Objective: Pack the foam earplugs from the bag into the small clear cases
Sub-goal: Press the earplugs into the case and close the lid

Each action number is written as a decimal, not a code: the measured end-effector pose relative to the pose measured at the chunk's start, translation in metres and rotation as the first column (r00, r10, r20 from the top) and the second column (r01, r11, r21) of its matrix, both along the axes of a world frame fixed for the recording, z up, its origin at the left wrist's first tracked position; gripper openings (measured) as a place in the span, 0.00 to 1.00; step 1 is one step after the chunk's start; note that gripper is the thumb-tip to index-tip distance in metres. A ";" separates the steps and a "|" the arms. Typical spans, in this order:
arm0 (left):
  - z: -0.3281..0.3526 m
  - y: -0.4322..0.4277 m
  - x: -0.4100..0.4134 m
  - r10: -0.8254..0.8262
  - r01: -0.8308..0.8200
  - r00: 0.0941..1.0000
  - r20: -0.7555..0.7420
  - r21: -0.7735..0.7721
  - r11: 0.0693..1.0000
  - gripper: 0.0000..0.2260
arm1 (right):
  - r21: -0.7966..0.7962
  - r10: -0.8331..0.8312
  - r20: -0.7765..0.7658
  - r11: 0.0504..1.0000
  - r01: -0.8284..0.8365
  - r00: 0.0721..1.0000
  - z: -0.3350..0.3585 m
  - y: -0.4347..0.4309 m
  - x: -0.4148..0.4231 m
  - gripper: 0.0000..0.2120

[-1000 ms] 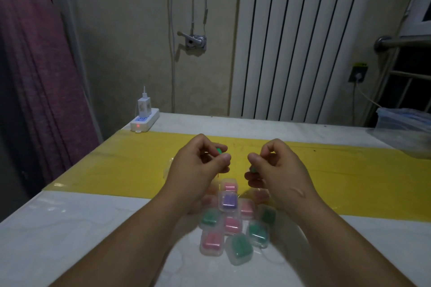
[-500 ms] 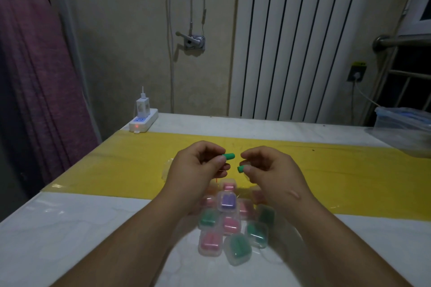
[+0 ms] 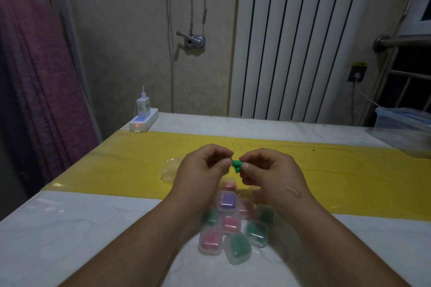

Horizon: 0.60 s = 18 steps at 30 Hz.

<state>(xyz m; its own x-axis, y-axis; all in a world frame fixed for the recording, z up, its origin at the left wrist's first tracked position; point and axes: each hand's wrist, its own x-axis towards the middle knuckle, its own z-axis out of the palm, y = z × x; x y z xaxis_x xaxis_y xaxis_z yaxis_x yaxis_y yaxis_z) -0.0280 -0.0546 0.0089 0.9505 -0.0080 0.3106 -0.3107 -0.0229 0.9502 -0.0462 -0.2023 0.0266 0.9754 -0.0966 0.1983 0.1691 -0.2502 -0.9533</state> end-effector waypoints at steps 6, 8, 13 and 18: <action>0.012 0.007 0.006 0.116 -0.149 0.975 0.189 0.171 0.974 0.13 | -0.061 -0.145 0.070 0.987 0.149 0.987 0.000 -0.021 0.010 0.10; 0.010 0.009 0.010 0.117 -0.174 0.975 0.187 0.327 0.929 0.11 | -0.113 -0.169 0.077 0.978 0.177 0.983 0.000 -0.025 0.012 0.10; 0.010 -0.003 0.022 0.032 -0.183 0.975 0.219 0.719 0.670 0.14 | -0.191 -0.221 0.108 0.952 0.238 0.969 -0.003 -0.029 0.017 0.11; 0.014 -0.036 0.041 0.004 -0.145 0.985 0.171 0.826 0.545 0.15 | -0.244 -0.264 0.110 0.928 0.283 0.958 -0.009 -0.039 0.024 0.09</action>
